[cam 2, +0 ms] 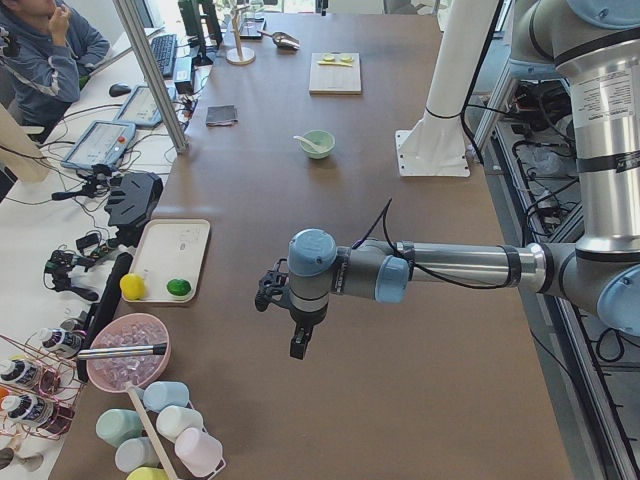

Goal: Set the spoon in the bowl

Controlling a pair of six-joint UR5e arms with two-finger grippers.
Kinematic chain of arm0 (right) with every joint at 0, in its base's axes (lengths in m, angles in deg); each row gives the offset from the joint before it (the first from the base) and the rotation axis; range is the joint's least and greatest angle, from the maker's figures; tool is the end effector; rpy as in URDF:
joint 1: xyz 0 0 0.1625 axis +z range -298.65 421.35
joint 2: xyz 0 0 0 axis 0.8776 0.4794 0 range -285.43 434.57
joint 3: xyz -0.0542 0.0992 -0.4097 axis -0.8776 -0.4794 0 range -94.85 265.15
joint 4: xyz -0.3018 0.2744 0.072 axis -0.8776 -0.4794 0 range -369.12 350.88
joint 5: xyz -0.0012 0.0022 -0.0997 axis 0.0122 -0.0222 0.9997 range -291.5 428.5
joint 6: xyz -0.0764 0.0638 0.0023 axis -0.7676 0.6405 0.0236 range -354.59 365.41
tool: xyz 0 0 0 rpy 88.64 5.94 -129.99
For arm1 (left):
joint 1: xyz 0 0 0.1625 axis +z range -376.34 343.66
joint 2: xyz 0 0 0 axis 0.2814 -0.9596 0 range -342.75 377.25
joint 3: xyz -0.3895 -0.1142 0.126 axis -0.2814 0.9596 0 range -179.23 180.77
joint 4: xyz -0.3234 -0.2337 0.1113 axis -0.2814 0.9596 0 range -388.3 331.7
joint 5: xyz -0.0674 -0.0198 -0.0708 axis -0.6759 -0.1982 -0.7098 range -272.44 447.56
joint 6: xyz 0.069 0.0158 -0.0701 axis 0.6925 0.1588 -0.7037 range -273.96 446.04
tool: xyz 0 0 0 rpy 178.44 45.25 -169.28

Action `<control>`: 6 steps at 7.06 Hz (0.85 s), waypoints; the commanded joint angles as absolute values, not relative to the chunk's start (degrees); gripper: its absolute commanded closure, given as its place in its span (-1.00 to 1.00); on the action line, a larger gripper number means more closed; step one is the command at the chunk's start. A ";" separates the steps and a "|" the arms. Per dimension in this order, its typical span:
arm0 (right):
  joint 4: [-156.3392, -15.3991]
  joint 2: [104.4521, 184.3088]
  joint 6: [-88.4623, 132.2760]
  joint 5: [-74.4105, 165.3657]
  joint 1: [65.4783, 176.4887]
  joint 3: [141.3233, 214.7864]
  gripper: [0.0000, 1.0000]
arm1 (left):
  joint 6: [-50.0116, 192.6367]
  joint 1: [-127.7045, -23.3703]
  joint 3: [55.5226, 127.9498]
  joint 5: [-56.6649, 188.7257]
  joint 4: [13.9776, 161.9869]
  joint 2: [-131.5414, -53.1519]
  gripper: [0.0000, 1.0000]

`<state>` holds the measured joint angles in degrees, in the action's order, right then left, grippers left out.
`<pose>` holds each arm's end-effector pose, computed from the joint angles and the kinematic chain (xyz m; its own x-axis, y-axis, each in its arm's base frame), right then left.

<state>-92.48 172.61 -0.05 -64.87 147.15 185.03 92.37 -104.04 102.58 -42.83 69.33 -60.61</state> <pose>0.0324 -0.4455 0.6276 0.7074 -0.2475 0.6621 0.1404 0.9672 0.2116 -0.0521 -0.4138 0.6428 0.7486 0.2215 -0.6249 -0.1232 0.9726 0.1971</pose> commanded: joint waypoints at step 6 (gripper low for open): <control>-92.18 171.95 0.31 -64.30 147.05 184.20 -1.00 | 92.28 -106.96 109.38 -43.13 58.56 -61.68 -0.96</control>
